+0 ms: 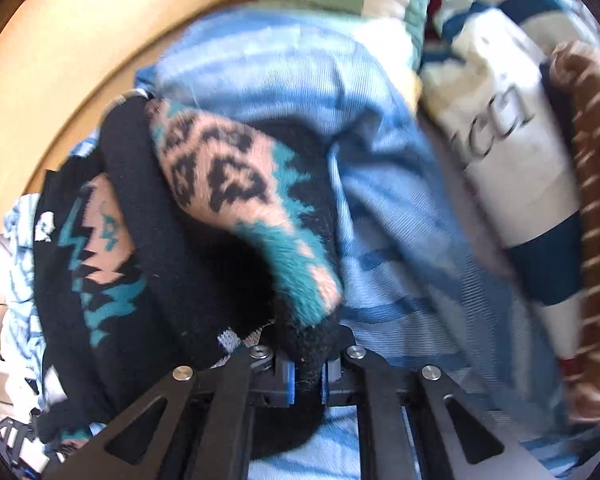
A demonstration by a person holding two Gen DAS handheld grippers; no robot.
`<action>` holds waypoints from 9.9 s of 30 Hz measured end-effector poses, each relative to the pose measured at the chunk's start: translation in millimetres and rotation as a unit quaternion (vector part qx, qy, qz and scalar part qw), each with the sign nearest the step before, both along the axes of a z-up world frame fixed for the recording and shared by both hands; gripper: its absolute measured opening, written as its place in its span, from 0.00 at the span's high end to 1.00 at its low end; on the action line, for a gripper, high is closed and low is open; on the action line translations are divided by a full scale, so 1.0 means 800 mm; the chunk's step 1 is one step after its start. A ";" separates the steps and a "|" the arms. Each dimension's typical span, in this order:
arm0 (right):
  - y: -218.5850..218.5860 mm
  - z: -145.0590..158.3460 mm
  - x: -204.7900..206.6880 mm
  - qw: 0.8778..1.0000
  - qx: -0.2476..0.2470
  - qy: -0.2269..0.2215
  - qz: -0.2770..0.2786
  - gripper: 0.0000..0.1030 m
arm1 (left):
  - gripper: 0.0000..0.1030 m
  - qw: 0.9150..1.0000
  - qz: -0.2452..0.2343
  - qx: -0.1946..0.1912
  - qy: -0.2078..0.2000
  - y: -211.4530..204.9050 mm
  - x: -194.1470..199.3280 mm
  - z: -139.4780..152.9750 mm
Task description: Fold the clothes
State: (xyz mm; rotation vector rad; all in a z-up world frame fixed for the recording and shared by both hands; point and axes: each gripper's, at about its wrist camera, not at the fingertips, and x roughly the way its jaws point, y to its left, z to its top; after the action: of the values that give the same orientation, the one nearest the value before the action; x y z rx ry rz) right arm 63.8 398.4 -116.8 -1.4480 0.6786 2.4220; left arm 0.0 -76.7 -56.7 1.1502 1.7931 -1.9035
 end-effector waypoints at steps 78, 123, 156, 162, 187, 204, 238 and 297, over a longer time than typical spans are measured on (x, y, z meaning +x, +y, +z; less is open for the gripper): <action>-0.258 0.224 -0.030 0.883 0.235 0.187 0.360 0.93 | 0.25 0.970 -0.237 -0.047 -0.022 -0.015 0.081 0.060; -0.216 0.050 -0.016 0.945 0.005 -0.029 0.326 0.47 | 0.27 0.924 -0.314 0.068 -0.208 -0.022 0.063 -0.020; -0.221 0.047 -0.016 0.938 0.027 -0.036 0.343 0.45 | 0.28 0.950 -0.212 0.079 -0.216 -0.032 0.088 -0.034; -0.214 0.055 -0.014 0.943 0.032 -0.027 0.331 0.45 | 0.64 0.956 -0.200 0.072 -0.200 -0.043 0.090 -0.032; -0.184 -0.005 -0.057 0.949 0.044 -0.112 0.292 0.45 | 0.40 0.937 -0.278 -0.081 -0.197 -0.036 0.085 0.010; -0.249 0.011 -0.006 0.894 -0.028 -0.127 0.429 0.49 | 0.72 0.818 -0.522 -0.202 -0.132 0.144 0.034 -0.039; -0.105 0.117 -0.325 0.926 0.267 0.063 0.259 0.90 | 0.44 0.892 -0.427 -0.130 -0.072 0.112 -0.133 -0.015; -0.218 -0.061 -0.259 0.966 0.055 -0.124 0.221 0.87 | 0.84 0.875 -0.460 -0.106 -0.105 0.167 -0.134 -0.060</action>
State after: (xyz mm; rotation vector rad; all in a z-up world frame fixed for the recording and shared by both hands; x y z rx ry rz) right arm -143.3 224.1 -165.3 -1.9819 0.1734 2.4612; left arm -107.1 57.2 -105.0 2.2690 0.9093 -2.1937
